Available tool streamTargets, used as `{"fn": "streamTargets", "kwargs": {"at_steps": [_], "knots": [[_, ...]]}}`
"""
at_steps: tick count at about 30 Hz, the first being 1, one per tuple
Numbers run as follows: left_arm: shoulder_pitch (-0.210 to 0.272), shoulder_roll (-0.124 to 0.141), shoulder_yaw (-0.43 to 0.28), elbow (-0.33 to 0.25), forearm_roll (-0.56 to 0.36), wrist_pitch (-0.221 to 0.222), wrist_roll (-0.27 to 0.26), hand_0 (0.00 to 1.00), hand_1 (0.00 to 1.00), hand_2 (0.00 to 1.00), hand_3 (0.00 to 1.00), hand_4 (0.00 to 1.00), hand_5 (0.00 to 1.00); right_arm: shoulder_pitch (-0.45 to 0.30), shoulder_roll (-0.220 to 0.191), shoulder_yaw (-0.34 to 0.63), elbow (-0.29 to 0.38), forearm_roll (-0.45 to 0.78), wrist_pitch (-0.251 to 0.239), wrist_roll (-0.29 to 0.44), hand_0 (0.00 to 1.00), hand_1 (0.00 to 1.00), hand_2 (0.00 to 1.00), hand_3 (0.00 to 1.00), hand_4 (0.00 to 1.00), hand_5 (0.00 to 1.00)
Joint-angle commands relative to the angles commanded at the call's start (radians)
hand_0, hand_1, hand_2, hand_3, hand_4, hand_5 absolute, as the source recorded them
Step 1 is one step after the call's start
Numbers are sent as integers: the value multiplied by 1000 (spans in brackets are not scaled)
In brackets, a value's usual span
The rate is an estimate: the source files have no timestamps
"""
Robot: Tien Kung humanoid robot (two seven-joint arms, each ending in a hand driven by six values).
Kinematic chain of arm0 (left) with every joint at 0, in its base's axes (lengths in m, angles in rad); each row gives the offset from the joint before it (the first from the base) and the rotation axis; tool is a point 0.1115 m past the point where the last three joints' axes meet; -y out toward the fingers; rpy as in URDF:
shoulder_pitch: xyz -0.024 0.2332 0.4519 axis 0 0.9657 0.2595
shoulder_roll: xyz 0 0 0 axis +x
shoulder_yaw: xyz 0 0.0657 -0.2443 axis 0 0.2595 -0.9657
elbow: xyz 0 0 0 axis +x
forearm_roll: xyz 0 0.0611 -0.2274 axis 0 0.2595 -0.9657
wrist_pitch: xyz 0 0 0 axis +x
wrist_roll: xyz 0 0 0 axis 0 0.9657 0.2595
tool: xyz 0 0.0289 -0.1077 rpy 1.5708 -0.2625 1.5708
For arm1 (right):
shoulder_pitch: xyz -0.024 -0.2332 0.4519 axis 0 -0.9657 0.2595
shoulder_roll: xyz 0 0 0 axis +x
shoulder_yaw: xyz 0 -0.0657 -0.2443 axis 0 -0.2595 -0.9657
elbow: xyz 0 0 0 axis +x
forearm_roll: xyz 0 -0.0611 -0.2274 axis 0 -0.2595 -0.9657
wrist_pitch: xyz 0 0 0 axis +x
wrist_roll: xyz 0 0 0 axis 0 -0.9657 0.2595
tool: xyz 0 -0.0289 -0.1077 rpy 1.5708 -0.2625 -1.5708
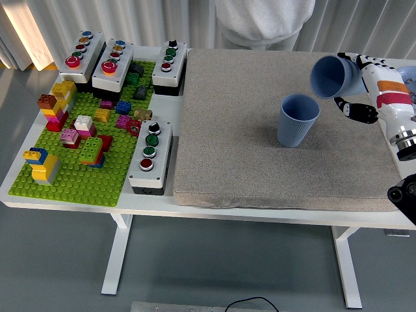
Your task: Pick cup pour cup place
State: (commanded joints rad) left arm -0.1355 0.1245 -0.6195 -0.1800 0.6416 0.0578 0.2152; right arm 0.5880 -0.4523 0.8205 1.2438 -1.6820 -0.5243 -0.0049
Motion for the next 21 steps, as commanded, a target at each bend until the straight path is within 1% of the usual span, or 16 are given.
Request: {"fn": "streamTargets", "kwargs": {"at_steps": [3,4,5,7,8,17,21], "knots": [[1,0,0,0,0,-1,0,740,770,828,654,524,936,-8,-2,40,19,124,64,-24,859,711,606,659,733,141],[1,0,0,0,0,-1,0,740,770,828,654,524,936,-9,-3,46,21,163,76,-28,859,711,606,659,733,141],[2,0,0,0,0,-1,0,740,770,828,654,524,936,-12,-3,63,25,208,102,-42,859,711,606,659,733,141],[2,0,1,0,0,-1,1,740,770,828,654,524,936,-16,-2,85,25,292,137,-60,859,711,606,659,733,141],[2,0,1,0,0,-1,1,740,770,828,654,524,936,-18,-2,108,24,338,174,-78,859,711,606,659,733,141],[5,-1,4,0,-1,-1,1,740,770,828,654,523,937,-54,14,227,-24,708,386,-156,856,717,606,662,731,154],[7,-1,6,0,-1,-1,1,740,770,828,654,523,937,-71,27,263,-46,877,435,-181,856,717,606,662,731,154]]}}
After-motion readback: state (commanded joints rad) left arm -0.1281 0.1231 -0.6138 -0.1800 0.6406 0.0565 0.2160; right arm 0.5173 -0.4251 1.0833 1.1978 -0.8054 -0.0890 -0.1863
